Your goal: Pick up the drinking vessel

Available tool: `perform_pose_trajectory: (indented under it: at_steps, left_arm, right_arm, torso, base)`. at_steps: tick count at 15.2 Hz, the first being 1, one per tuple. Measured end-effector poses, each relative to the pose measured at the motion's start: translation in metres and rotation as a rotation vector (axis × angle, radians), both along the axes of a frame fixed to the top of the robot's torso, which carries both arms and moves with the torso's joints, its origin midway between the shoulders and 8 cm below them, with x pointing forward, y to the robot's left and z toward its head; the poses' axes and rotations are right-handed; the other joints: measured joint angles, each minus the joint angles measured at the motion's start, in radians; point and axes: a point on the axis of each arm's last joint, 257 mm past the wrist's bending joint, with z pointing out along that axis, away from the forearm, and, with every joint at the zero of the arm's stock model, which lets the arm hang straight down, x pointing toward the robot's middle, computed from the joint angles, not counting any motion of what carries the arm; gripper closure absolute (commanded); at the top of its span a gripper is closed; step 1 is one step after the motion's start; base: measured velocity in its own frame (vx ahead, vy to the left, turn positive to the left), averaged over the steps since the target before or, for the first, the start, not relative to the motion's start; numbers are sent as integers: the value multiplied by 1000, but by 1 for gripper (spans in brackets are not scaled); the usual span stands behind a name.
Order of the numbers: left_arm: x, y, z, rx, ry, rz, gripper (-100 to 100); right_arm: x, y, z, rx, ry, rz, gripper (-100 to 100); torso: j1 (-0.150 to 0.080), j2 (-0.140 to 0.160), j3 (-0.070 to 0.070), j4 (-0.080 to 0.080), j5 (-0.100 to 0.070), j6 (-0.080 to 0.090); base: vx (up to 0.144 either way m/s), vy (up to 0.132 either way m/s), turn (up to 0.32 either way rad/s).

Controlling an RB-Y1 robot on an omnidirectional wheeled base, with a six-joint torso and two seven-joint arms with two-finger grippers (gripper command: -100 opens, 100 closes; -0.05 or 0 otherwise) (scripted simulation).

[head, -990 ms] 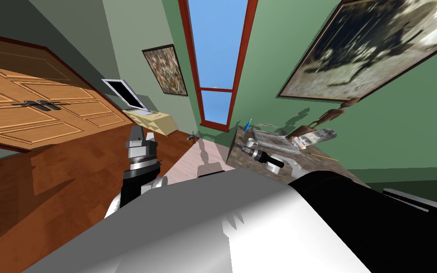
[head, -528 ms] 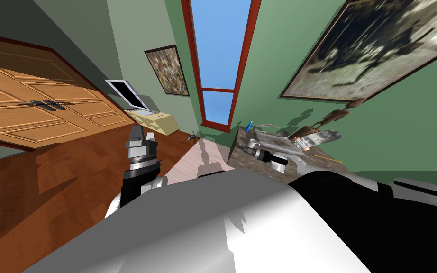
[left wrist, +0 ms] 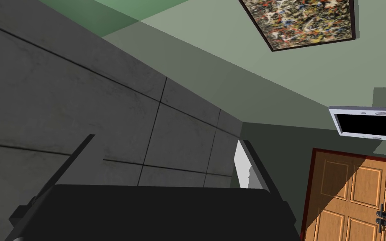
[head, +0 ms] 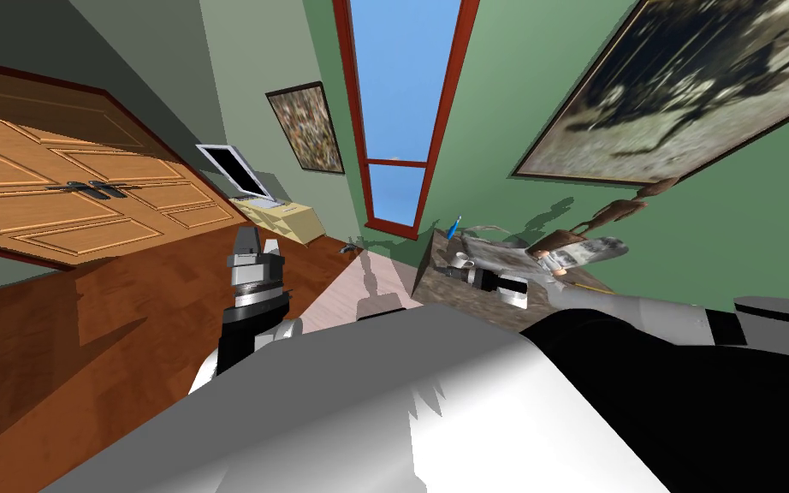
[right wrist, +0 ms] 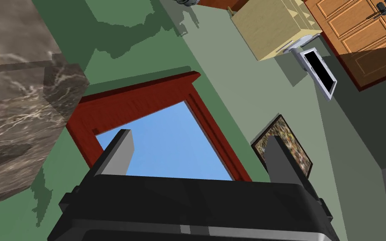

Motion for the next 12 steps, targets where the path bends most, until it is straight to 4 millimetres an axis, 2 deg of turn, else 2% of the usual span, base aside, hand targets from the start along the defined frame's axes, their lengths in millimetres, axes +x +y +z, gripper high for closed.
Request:
perform_pose_trajectory:
  at_steps: [12]
  left_arm:
    - [0,0,0,0,0,0,0]
  right_arm:
    - [-15,-65,-11,-220,151,18,-100]
  torso:
    - [0,0,0,0,0,0]
  base:
    - [34,24,26]
